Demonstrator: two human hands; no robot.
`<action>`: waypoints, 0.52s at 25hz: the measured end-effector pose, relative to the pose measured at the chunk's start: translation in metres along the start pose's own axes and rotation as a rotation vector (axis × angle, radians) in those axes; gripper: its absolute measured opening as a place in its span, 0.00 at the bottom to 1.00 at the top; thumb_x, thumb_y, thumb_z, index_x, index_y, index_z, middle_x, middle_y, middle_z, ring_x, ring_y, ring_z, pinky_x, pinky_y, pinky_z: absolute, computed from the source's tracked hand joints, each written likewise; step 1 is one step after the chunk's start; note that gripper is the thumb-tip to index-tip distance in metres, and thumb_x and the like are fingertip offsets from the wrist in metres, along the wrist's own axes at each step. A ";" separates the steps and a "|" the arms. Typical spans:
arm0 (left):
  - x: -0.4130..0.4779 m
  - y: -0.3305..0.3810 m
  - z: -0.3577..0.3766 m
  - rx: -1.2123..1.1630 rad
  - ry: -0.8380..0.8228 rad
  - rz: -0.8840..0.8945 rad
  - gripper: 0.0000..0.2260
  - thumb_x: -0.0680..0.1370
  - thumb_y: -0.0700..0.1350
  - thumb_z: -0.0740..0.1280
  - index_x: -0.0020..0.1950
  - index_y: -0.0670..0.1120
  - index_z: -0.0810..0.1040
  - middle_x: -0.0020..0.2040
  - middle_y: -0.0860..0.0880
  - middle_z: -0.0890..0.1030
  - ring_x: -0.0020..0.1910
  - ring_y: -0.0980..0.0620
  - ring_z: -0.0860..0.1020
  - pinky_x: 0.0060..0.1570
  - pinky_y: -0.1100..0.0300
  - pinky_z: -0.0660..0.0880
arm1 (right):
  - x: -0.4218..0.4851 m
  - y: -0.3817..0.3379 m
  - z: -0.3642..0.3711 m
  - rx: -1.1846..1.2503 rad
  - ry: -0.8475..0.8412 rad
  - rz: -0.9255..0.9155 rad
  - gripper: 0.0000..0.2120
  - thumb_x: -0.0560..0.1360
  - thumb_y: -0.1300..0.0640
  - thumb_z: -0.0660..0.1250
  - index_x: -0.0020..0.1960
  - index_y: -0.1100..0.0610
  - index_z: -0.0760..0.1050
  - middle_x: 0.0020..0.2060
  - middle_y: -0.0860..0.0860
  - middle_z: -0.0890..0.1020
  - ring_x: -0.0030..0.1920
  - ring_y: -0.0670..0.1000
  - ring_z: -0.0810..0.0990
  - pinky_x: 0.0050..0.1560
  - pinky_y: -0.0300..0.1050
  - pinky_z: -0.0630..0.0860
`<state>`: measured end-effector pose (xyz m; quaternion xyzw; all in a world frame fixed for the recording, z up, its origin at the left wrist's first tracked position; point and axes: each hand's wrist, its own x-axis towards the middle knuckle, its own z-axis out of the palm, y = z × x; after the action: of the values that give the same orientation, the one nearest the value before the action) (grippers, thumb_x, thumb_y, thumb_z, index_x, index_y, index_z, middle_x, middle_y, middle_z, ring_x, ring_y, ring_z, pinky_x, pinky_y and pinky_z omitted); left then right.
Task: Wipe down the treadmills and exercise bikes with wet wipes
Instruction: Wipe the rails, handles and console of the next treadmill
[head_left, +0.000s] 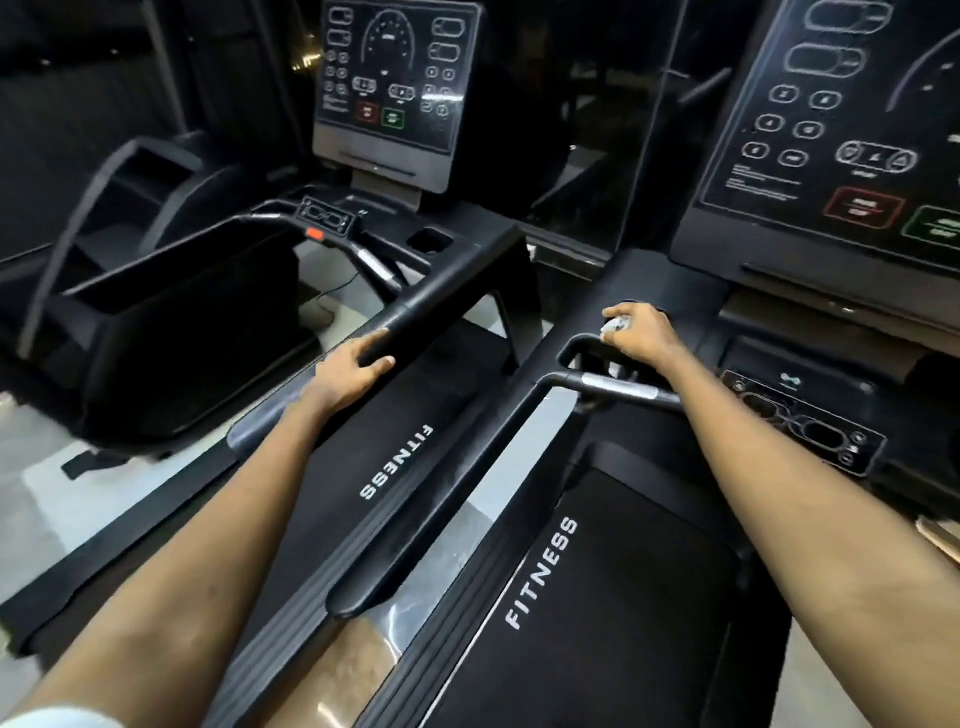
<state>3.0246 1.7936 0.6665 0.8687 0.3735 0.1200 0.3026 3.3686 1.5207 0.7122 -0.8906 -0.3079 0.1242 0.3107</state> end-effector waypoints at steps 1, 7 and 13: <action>-0.010 -0.008 0.005 0.005 0.003 -0.047 0.27 0.77 0.63 0.65 0.76 0.61 0.68 0.75 0.53 0.71 0.75 0.50 0.67 0.75 0.45 0.61 | 0.006 0.000 0.011 0.005 -0.046 -0.019 0.20 0.72 0.58 0.72 0.64 0.55 0.81 0.57 0.53 0.84 0.60 0.53 0.81 0.59 0.40 0.72; -0.091 -0.029 0.058 0.006 -0.001 -0.315 0.38 0.69 0.73 0.59 0.77 0.60 0.67 0.76 0.50 0.71 0.76 0.49 0.67 0.74 0.41 0.62 | 0.011 -0.007 0.089 -0.050 -0.354 -0.206 0.18 0.76 0.64 0.63 0.63 0.56 0.80 0.60 0.56 0.82 0.60 0.54 0.80 0.54 0.35 0.70; -0.176 -0.027 0.119 0.011 -0.041 -0.513 0.27 0.78 0.66 0.62 0.74 0.56 0.73 0.75 0.50 0.72 0.75 0.47 0.68 0.74 0.40 0.62 | -0.029 -0.012 0.166 -0.147 -0.543 -0.541 0.18 0.79 0.65 0.59 0.66 0.60 0.78 0.63 0.59 0.78 0.65 0.58 0.77 0.68 0.45 0.69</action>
<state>2.9388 1.6291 0.5598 0.7492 0.5761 0.0199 0.3260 3.2718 1.5885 0.5918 -0.7319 -0.6108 0.2465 0.1746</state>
